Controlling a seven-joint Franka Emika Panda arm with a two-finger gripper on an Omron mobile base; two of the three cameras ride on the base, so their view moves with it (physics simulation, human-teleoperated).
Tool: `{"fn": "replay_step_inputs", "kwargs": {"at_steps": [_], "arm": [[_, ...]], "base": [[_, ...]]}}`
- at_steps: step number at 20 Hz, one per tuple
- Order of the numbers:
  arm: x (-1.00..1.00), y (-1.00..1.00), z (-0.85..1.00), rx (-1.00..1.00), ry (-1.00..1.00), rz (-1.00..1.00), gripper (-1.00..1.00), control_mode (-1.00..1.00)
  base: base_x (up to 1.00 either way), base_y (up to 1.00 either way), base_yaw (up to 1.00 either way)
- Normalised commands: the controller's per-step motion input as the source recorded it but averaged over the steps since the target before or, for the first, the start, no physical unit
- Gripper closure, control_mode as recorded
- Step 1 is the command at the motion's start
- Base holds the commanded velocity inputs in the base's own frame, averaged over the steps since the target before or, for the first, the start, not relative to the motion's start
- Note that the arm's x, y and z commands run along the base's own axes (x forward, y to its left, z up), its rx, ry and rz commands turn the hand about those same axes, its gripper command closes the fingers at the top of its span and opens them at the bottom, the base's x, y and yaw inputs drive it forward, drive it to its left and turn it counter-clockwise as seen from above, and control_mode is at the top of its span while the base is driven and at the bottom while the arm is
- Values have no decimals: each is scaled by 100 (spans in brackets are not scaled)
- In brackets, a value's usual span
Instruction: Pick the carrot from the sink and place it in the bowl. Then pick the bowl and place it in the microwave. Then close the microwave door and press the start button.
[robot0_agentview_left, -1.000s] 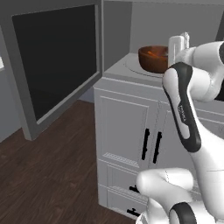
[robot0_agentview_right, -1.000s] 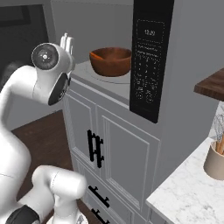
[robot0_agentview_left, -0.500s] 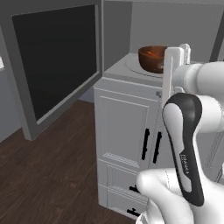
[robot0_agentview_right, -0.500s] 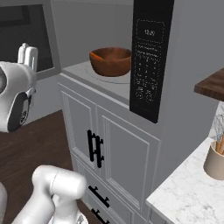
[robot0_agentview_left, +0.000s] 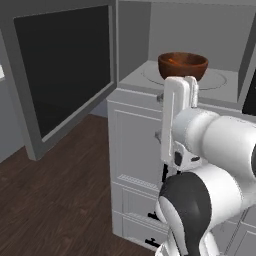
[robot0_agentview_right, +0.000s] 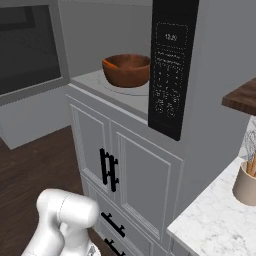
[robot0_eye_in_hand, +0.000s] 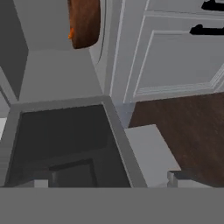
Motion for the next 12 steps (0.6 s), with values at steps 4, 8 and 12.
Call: {"fn": "replay_step_inputs", "kwargs": {"at_steps": [4,8,12], "arm": [[-54,100,2,-21,-14,-1,-100,-100],[-34,100,0,-10,-36,-10,-100,-100],[2,100,-11,-1,-31,-18,-100,-100]], "base": [[0,0,0],[0,0,0],[0,0,0]]}}
